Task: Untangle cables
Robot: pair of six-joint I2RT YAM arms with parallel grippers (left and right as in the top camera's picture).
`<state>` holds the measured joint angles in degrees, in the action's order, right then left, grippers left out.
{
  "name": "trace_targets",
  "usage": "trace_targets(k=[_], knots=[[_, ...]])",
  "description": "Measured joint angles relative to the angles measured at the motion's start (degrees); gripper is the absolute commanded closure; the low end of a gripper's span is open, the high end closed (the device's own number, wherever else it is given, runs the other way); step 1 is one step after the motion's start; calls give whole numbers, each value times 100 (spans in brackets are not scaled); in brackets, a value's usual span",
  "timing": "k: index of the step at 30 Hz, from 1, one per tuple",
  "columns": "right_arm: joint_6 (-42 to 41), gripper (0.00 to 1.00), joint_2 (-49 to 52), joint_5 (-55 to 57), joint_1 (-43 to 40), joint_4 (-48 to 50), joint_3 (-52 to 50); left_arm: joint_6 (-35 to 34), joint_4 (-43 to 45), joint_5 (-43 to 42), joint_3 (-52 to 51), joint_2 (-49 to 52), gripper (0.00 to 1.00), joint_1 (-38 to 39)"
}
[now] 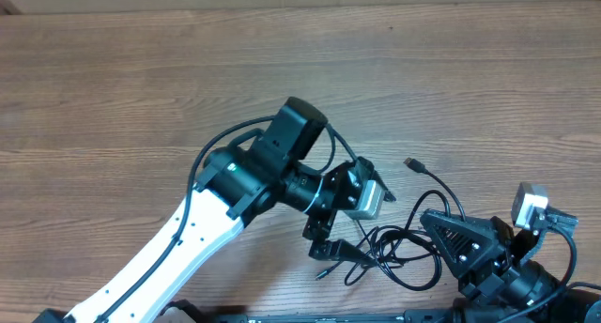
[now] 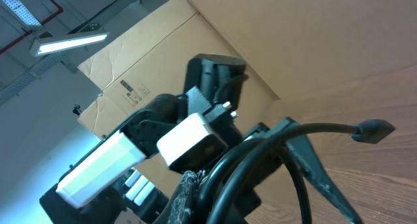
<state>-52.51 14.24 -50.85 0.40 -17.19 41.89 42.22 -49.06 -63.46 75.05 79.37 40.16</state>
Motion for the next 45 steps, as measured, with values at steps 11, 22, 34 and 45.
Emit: trace_targets(k=[11, 22, 34, 45], knots=[[2, 96, 0, -2, 0, -46, 0, 22, 87, -455, 0, 138, 11, 42], [2, 96, 0, -2, 0, -44, 0, 170, 114, -442, 0, 138, 37, 411], [2, 96, 2, -9, 0, -166, 0, 173, -50, -111, 2, 140, 47, 304], [0, 96, 2, -24, 0, -173, 0, 188, 114, -258, 2, 142, 50, 105]])
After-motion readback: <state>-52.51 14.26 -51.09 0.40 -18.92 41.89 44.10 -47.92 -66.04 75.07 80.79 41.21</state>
